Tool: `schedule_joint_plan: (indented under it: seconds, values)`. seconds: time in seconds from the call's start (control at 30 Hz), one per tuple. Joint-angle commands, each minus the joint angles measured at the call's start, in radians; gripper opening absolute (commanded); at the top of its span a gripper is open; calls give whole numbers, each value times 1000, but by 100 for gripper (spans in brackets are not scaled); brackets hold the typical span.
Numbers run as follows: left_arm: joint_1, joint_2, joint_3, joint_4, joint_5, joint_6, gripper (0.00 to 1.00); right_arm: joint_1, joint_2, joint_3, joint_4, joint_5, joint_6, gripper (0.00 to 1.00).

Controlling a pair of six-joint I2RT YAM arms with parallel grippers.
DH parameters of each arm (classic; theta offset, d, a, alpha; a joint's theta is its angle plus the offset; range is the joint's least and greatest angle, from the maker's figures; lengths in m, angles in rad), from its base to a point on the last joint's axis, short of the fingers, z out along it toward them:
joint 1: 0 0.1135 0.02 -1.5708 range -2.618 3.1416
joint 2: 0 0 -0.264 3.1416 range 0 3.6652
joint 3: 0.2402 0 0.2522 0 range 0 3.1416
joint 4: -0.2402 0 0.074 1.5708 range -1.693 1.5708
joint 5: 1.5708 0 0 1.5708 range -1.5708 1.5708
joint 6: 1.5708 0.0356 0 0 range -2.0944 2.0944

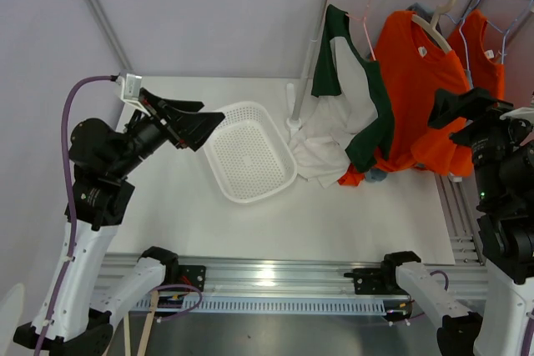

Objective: Remove the t-shirt from the hanger

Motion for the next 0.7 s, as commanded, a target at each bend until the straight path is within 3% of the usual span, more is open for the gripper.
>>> schedule_joint_plan:
  seconds: [0.0, 0.13, 0.2, 0.3, 0.47, 0.67]
  values:
    - [5, -3, 24, 4, 13, 12, 100, 4, 7, -14, -11, -3, 9, 99]
    - [6, 8, 11, 12, 20, 4, 99, 4, 57, 5, -43, -51, 28, 99]
    - [5, 24, 19, 16, 20, 0, 100, 4, 204, 113, -127, -86, 38, 90]
    - [5, 35, 21, 23, 4, 1, 99, 4, 379, 238, -158, -186, 30, 98]
    - [5, 73, 25, -14, -23, 41, 100, 10, 507, 246, -3, -217, -1, 99]
    - [5, 118, 57, -82, -55, 90, 100, 4, 769, 472, 6, -247, -47, 99]
